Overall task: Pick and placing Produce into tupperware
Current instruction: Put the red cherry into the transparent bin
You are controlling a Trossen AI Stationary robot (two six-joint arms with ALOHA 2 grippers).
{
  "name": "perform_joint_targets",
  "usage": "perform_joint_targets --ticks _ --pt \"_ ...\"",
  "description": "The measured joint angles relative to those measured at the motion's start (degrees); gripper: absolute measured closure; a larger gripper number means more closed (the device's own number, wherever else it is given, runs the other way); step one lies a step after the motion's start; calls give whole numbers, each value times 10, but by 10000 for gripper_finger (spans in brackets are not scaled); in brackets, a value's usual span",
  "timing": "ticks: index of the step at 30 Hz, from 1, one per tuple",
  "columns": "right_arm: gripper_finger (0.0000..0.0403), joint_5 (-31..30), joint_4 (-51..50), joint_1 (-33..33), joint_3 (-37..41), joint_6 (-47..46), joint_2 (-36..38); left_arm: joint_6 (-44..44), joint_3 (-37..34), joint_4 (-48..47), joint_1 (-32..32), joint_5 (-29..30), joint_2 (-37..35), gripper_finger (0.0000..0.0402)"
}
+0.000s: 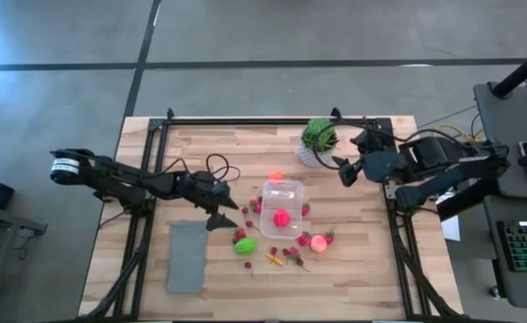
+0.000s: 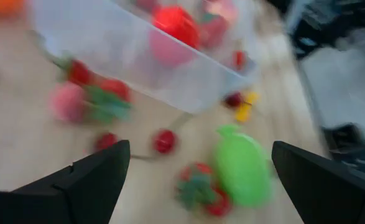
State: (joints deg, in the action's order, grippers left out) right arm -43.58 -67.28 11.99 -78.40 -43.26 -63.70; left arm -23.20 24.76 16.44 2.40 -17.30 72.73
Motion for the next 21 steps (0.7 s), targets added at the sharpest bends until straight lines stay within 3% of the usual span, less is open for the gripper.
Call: perform_joint_targets --ticks 6,12,16,21 --pt "38 2 0 -5 5 -6 4 74 8 1 4 44 9 23" --pt "38 2 -3 -12 11 -4 12 150 10 -5 5 83 73 25" --pt "38 2 -3 -12 19 -5 22 148 26 -2 5 122 108 35" --pt "38 2 -3 -12 31 -18 35 161 47 -7 4 129 133 65"
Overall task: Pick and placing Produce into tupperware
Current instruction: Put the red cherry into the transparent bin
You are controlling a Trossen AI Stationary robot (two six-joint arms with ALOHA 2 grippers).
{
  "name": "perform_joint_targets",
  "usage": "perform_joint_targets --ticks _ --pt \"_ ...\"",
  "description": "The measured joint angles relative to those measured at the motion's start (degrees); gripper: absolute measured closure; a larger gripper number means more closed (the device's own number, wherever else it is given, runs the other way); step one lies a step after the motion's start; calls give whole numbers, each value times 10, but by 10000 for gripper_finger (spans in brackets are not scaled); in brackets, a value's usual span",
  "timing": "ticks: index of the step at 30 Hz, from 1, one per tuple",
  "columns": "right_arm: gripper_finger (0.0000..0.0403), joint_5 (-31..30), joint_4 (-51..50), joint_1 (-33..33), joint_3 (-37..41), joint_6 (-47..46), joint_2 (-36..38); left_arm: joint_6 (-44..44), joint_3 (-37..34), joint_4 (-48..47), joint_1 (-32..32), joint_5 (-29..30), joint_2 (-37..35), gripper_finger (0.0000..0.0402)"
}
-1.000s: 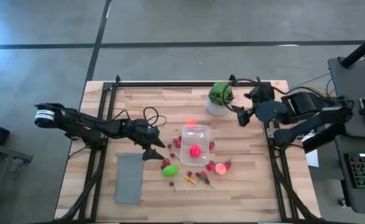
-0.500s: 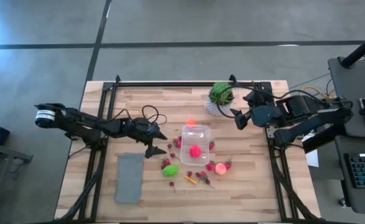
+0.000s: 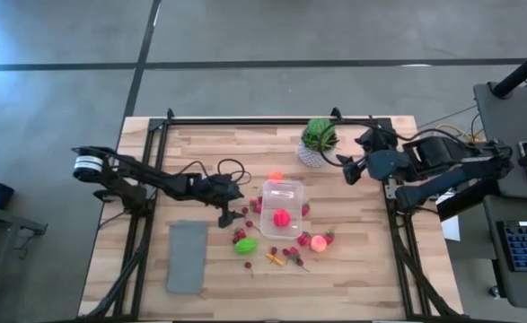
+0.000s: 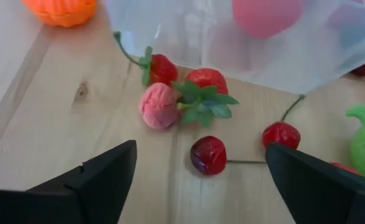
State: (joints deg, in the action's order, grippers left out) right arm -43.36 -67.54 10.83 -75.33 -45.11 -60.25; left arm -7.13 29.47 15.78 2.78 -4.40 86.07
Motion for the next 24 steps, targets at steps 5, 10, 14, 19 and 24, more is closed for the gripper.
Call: perform_joint_targets --ticks 5,10,14,19,24 --pt "38 0 -4 0 7 -13 8 18 6 -4 -8 -2 11 105" --pt "38 -1 -10 0 8 -14 10 16 6 -3 -18 -4 16 142" --pt "38 -2 -11 0 8 -14 9 16 6 -3 -20 -4 22 169" --pt "38 -2 -12 0 8 -14 9 35 6 -4 -20 4 30 205" --pt "38 -2 -12 0 8 -14 9 32 6 1 -20 11 40 242"
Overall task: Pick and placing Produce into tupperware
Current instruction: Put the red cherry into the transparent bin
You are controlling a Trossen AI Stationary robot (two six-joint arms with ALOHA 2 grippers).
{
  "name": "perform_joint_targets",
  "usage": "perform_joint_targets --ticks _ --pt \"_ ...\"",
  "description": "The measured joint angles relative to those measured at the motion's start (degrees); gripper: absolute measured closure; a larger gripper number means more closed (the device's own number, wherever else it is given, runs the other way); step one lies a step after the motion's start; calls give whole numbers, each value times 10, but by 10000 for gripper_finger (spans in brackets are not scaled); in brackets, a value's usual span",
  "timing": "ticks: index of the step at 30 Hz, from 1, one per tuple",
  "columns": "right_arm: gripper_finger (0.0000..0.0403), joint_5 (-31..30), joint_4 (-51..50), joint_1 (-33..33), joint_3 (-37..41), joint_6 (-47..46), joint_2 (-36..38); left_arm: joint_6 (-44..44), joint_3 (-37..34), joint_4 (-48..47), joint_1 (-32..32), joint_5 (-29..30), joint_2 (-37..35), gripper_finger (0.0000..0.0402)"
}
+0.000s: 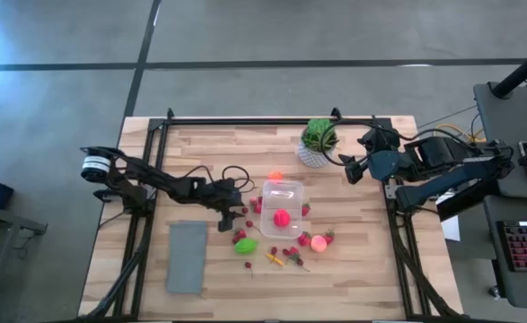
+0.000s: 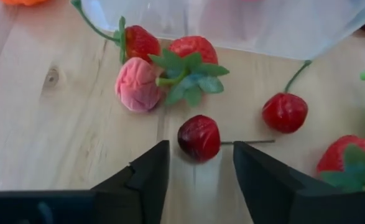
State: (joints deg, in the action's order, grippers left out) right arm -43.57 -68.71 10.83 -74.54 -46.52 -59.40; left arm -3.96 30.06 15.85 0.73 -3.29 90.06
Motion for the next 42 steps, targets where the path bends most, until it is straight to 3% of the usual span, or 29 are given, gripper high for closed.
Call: perform_joint_targets --ticks 7,27,36,42 --pt "38 0 0 0 0 0 0 -1 7 2 0 5 7 268" --pt "38 0 0 0 0 0 0 -1 31 2 0 16 38 272" --pt "38 0 -1 0 0 0 0 -1 42 -2 0 17 40 335" --pt "38 0 -1 0 0 0 0 -1 42 -8 0 17 33 345"
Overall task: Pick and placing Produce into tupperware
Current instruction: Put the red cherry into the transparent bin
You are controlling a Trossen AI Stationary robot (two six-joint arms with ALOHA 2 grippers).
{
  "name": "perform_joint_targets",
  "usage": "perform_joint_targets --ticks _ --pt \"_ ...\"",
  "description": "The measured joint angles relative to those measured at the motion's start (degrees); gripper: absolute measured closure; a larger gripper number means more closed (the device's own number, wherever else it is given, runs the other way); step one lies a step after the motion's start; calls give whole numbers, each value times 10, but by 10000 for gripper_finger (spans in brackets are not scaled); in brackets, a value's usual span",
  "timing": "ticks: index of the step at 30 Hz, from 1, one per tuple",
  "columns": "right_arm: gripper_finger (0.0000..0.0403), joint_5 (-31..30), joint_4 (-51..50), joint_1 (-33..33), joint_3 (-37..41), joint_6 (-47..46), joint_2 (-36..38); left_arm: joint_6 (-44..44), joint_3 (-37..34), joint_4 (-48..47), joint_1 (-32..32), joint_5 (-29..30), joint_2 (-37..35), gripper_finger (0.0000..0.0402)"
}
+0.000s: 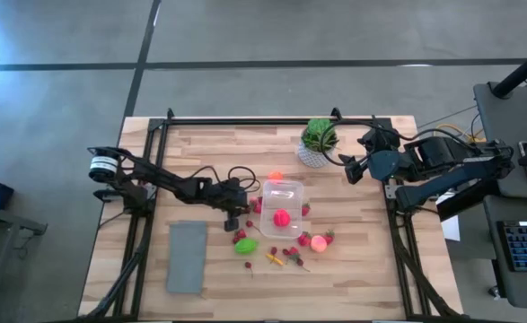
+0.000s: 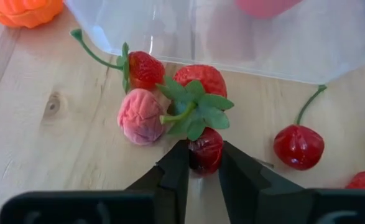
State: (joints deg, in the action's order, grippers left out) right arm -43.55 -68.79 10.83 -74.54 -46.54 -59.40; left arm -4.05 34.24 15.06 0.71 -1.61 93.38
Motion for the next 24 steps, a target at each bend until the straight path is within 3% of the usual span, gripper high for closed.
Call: perform_joint_targets --ticks 5,11,17,20,24 --pt "38 0 0 0 0 0 0 4 0 -35 0 6 -33 346" --pt "38 0 0 0 2 0 0 35 -1 -116 0 65 -125 347" --pt "38 0 1 0 4 -3 0 31 6 -94 8 81 -221 347" --pt "38 0 1 0 8 -12 0 29 34 -90 30 59 -232 347" --pt "38 0 3 0 16 -15 0 24 90 -86 69 -43 -191 347"
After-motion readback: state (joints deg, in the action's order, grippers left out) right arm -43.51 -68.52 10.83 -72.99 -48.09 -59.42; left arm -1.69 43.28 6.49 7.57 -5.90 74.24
